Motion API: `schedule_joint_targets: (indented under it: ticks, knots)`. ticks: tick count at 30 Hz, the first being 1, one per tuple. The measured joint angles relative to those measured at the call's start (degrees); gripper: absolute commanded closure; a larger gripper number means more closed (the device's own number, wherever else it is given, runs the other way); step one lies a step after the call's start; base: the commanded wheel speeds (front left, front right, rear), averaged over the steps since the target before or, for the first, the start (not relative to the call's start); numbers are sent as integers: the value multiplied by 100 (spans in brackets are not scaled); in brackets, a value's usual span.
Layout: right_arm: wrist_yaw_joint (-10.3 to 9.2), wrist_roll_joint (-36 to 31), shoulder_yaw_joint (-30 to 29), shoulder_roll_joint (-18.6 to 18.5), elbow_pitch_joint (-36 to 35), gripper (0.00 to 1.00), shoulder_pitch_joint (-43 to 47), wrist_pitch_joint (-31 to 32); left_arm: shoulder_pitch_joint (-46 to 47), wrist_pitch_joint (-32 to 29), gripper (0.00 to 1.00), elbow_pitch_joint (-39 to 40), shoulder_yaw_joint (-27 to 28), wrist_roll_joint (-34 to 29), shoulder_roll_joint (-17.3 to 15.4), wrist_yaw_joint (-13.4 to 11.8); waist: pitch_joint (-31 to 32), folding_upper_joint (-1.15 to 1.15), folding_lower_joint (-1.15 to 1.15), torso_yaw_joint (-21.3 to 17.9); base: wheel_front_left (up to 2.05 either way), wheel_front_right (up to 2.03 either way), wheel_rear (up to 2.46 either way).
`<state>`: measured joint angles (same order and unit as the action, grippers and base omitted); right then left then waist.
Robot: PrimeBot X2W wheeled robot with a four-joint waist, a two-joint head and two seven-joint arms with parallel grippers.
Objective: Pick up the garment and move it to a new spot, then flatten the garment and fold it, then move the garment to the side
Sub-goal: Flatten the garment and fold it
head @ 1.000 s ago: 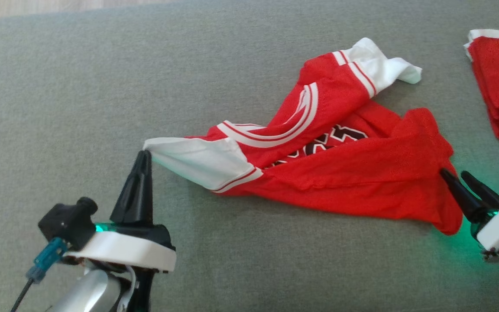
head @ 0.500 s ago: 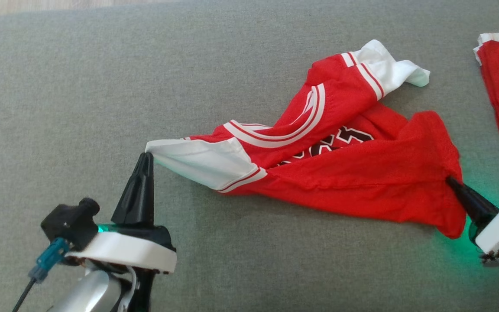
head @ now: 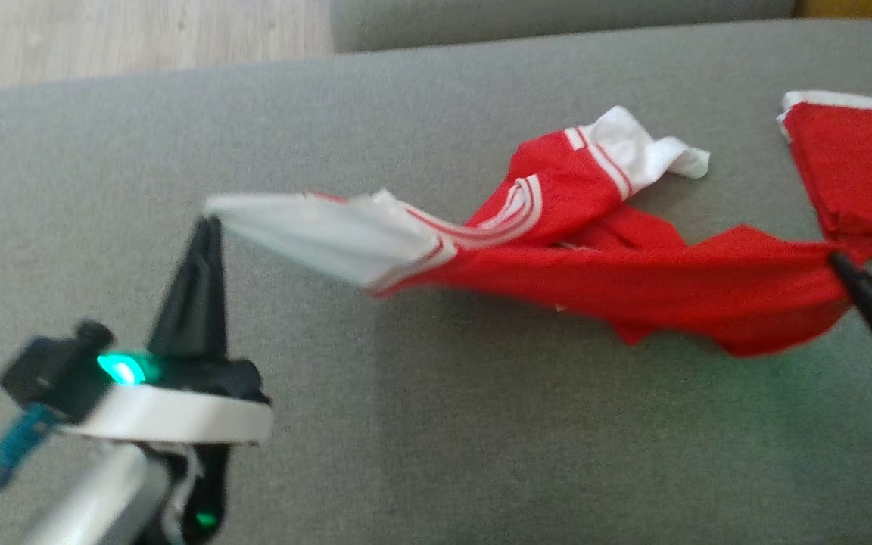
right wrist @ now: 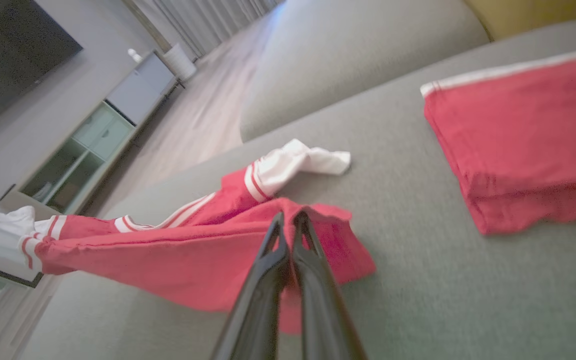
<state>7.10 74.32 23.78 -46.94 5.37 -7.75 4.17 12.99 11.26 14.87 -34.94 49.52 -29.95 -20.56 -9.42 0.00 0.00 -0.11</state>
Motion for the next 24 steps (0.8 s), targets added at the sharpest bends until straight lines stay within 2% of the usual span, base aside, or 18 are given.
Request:
schedule_joint_targets:
  ticks: [4, 8, 14, 19, 24]
  knots:
    - [0, 178, -303, -401, -578, 100, 23, -22, 339, -94, 100, 296, 341, 136, -278, 101, 291, 0, -1, -72, 0, 0, 0]
    - [0, 301, -694, -801, -1124, 100, -94, -5, 893, -365, 100, 494, 612, 281, -555, 303, 541, 0, -1, -172, 0, 0, 0]
    - [0, 240, -1068, -1117, -1506, 100, -1036, 216, 2363, -809, 100, 405, 803, 310, -670, 591, 575, 0, -2, -329, 0, 0, 0]
    - [0, -203, -901, -1088, -1276, 100, -2320, 450, 3810, -1053, 100, -320, 864, 223, -519, 851, 269, 0, 0, -353, 0, 0, 0]
    - [0, -873, -501, -648, -621, 100, -3891, 570, 5228, -1227, 100, -1533, 654, -47, -154, 1184, -215, 0, 1, -336, 0, 0, 0]
